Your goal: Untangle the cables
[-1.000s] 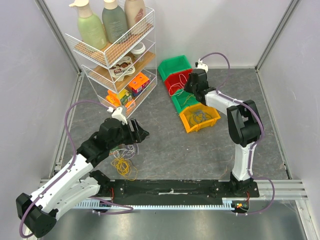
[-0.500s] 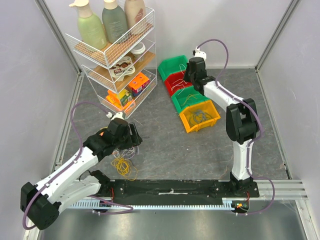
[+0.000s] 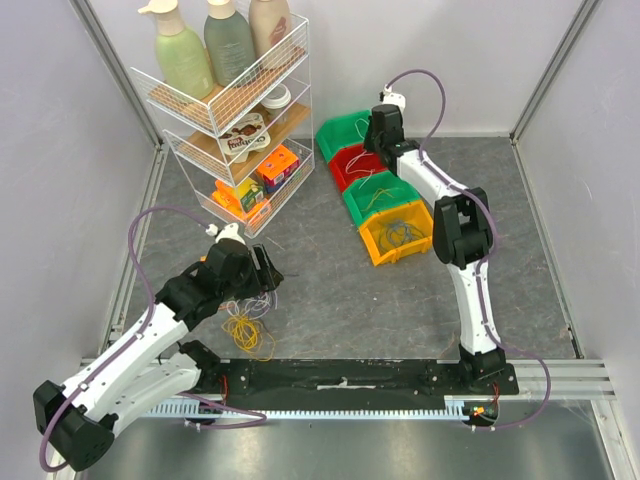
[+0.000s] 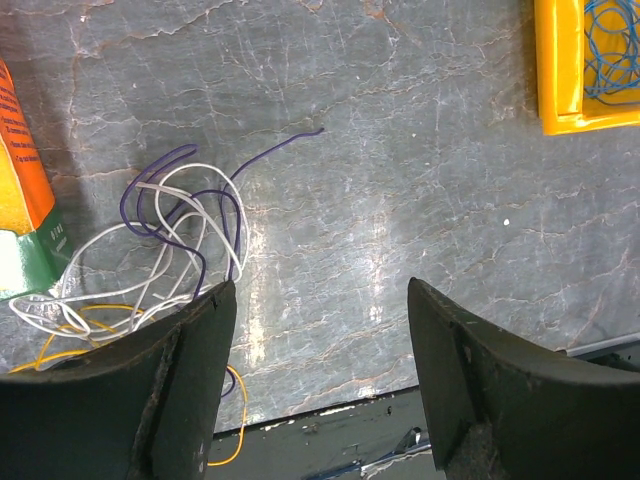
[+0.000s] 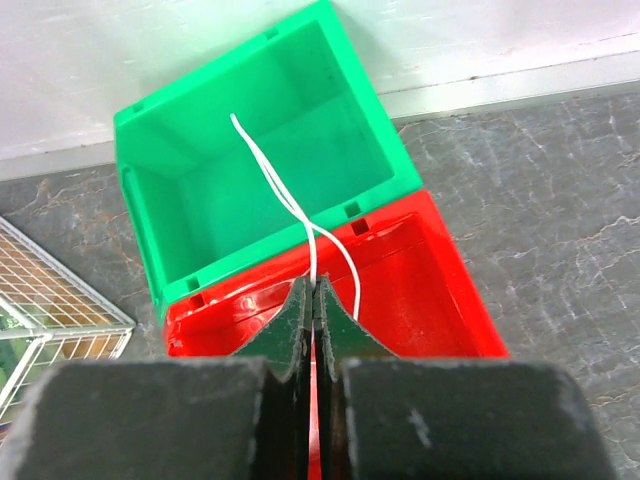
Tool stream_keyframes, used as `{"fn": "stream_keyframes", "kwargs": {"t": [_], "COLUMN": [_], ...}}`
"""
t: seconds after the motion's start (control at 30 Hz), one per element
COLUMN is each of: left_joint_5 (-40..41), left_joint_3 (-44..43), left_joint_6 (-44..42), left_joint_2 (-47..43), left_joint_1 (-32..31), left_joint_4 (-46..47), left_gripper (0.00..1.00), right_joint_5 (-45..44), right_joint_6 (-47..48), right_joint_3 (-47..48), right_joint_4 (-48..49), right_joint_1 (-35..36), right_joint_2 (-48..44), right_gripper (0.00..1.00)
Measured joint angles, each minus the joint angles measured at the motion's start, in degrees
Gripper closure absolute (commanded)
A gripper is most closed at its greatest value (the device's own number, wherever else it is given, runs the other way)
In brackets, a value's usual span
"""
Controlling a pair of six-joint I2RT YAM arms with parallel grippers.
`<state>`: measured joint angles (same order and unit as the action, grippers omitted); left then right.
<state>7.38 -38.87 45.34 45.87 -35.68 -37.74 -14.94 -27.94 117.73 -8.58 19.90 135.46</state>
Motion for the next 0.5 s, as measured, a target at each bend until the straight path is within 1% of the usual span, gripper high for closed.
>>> {"fn": "stream_keyframes", "kwargs": {"t": [0.13, 0.33, 0.37, 0.43, 0.5], "left_joint_5": [0.00, -0.52, -0.63, -1.27, -1.77], "left_joint_3": [0.00, 0.04, 0.07, 0.09, 0.26], "left_joint_6": [0.02, 0.02, 0.02, 0.02, 0.02], "left_joint_2": [-0.26, 0.35, 0.55, 0.94, 1.05], "left_joint_1": [0.00, 0.00, 0.00, 0.00, 0.00], "left_joint_4": [0.07, 0.66, 0.81, 1.27, 1.75], "left_gripper": [0.25, 0.25, 0.26, 0.26, 0.26], "right_joint_5": [0.28, 2.62, 2.67, 3.08, 3.39], "right_joint_6": [0.24, 2.56, 2.99, 3.98, 5.20], "right_joint_3": [-1.49, -15.69, -17.27, -20.00, -20.61], "right_joint_4": [0.15, 0.85, 0.83, 0.83, 0.59], "right_joint_1": [-0.50, -0.24, -0.09, 0.24, 0.57], "right_joint_2": [-0.74, -8.09, -9.11, -11.13, -12.37], "right_gripper": [1.00, 1.00, 0.98, 0.90, 0.90]}}
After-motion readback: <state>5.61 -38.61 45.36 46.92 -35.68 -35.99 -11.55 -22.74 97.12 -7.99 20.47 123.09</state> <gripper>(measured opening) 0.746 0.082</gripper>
